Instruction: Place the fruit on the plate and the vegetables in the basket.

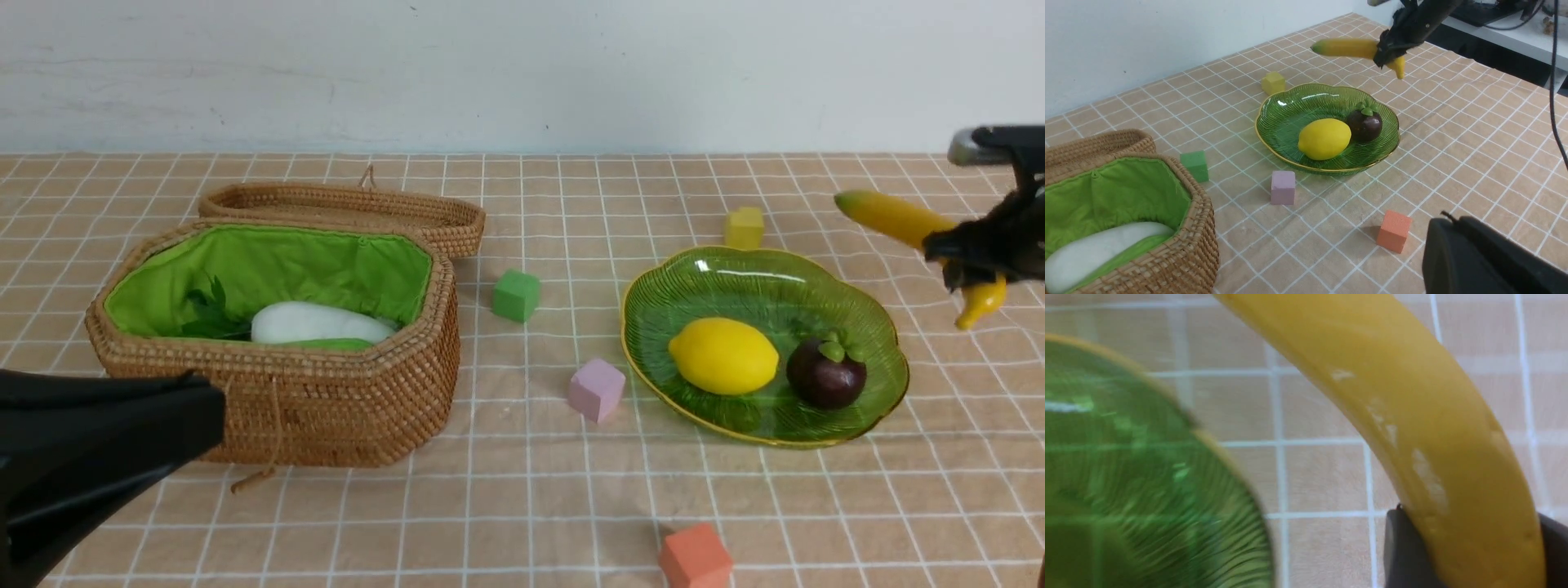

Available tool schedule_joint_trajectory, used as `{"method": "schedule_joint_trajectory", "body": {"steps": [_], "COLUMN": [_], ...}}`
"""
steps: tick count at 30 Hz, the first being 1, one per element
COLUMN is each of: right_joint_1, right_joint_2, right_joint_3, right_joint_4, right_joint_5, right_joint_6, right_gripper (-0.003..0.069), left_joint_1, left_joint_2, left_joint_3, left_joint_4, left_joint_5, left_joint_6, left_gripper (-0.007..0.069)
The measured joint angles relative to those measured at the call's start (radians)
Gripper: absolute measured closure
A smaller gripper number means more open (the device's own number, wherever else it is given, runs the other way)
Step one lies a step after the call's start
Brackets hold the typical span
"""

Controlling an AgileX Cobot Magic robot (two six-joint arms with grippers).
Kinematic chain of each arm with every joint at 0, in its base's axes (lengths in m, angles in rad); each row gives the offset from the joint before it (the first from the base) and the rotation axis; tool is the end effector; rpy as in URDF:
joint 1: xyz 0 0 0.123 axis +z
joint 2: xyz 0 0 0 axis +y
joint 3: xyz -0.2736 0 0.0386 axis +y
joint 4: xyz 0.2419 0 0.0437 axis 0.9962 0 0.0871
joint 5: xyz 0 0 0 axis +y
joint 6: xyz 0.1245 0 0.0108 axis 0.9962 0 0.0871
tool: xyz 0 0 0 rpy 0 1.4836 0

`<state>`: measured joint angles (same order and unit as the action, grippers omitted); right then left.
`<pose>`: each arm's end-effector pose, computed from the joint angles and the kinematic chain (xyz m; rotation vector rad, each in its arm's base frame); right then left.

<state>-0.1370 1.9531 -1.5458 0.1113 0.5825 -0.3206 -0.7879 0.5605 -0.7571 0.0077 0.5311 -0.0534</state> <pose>0.4516 -0.0545 0.2090 -0.1381 2.4661 -0.0818 0.0981 -0.0979 0.3606 0.6701 1.7326 -0.5832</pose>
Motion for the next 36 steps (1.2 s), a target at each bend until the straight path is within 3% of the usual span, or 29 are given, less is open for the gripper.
{"method": "schedule_joint_trajectory", "body": {"steps": [1, 3, 4, 10, 12, 16, 19, 22, 26, 27, 28, 29, 33, 36], "right_joint_1": [0.031, 0.053, 0.089, 0.146, 0.151, 0.153, 0.153, 0.153, 0.147, 0.144, 0.144, 0.143, 0.143, 0.143], "right_joint_2": [-0.024, -0.029, -0.022, 0.052, 0.055, 0.031, -0.033, -0.100, -0.281, -0.341, -0.442, -0.455, -0.754, -1.005], "right_joint_3": [-0.004, -0.005, -0.006, -0.002, -0.001, -0.001, -0.001, 0.000, 0.028, 0.055, 0.116, 0.134, 0.358, 0.564], "right_joint_4": [0.026, 0.052, 0.100, 0.193, 0.196, 0.179, 0.144, 0.123, 0.101, 0.101, 0.105, 0.106, 0.167, 0.178], "right_joint_5": [0.004, 0.004, 0.008, 0.014, 0.012, 0.013, 0.066, 0.122, 0.248, 0.277, 0.316, 0.320, 0.370, 0.384], "right_joint_6": [-0.113, -0.186, -0.299, -0.508, -0.518, -0.488, -0.416, -0.331, -0.183, -0.166, -0.148, -0.143, -0.097, 0.004], "right_gripper": [0.0328, 0.0328, 0.0328, 0.0328, 0.0299, 0.0097, -0.0003, -0.0003, 0.0153, 0.0219, 0.0335, 0.0350, 0.0613, 0.0666], "left_joint_1": [0.000, 0.000, 0.000, 0.000, 0.000, 0.000, 0.000, 0.000, 0.000, 0.000, 0.000, 0.000, 0.000, 0.000], "left_joint_2": [0.000, 0.000, 0.000, 0.000, 0.000, 0.000, 0.000, 0.000, -0.039, -0.067, -0.137, -0.137, -0.324, -0.415], "left_joint_3": [0.000, 0.000, 0.000, 0.000, 0.000, 0.000, 0.000, 0.000, 0.012, 0.026, 0.070, 0.076, 0.248, 0.401], "left_joint_4": [0.000, 0.000, 0.000, 0.000, 0.000, 0.008, 0.037, 0.057, 0.089, 0.093, 0.096, 0.096, 0.096, 0.096], "left_joint_5": [0.000, 0.000, 0.000, 0.005, 0.007, 0.007, 0.016, 0.019, -0.010, -0.022, -0.050, -0.050, -0.156, -0.279], "left_joint_6": [0.000, 0.000, 0.000, 0.000, 0.000, 0.002, 0.002, -0.012, -0.025, -0.030, -0.050, -0.053, -0.149, -0.219], "left_gripper": [0.0632, 0.0631, 0.0630, 0.0630, 0.0629, 0.0629, 0.0629, 0.0628, 0.0628, 0.0628, 0.0628, 0.0628, 0.0627, 0.0627]}}
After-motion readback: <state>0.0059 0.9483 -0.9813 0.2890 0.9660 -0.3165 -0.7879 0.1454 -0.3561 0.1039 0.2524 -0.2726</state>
